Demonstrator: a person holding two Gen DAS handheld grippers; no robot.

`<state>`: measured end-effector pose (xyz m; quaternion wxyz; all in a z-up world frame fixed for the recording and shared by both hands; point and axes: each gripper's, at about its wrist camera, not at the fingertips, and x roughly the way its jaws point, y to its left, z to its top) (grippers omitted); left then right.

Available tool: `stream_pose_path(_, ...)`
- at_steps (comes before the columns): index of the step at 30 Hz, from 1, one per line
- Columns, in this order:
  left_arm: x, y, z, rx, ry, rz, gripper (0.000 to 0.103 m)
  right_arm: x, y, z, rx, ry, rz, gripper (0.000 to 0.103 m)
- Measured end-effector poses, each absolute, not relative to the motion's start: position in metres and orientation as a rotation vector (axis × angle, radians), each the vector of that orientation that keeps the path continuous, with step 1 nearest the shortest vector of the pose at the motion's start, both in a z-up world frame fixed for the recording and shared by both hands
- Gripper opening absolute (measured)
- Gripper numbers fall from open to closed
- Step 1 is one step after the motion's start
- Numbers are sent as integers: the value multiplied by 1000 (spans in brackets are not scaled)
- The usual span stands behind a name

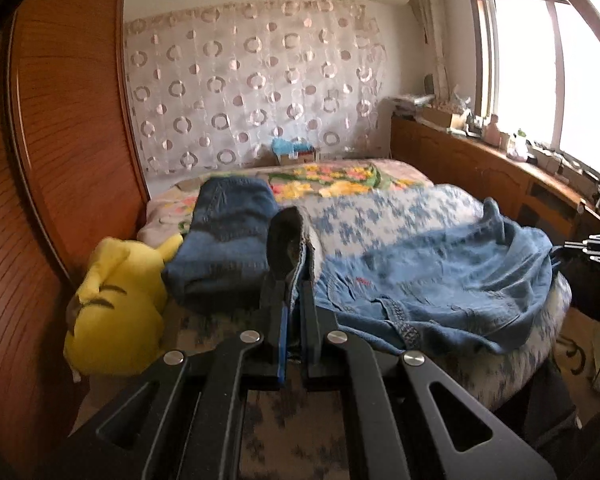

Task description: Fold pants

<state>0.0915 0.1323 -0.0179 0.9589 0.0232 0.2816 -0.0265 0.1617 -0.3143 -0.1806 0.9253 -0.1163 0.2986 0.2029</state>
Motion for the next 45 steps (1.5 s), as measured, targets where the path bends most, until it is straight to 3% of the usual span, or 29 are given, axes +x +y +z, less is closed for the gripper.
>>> stream_pose_path(11, 71, 106, -32, 88, 609, -80, 10, 151, -339, -199, -95, 635, 426, 5)
stream_pose_path(14, 68, 96, -25, 92, 579, -103, 18, 144, -336, -197, -79, 620, 423, 5)
stream_pose_path(19, 71, 79, -18, 96, 560, -153, 46, 129, -331, -194, -71, 588, 415, 5)
stream_pose_path(21, 75, 72, -19, 105, 566, -170, 48, 127, -333, -195, -67, 583, 410, 5)
stream_pose_path(30, 87, 33, -22, 121, 575, -285, 79, 130, -330, -198, -48, 584, 387, 5)
stream_pose_path(45, 106, -10, -40, 100, 609, -379, 80, 139, -339, -202, -7, 560, 312, 15)
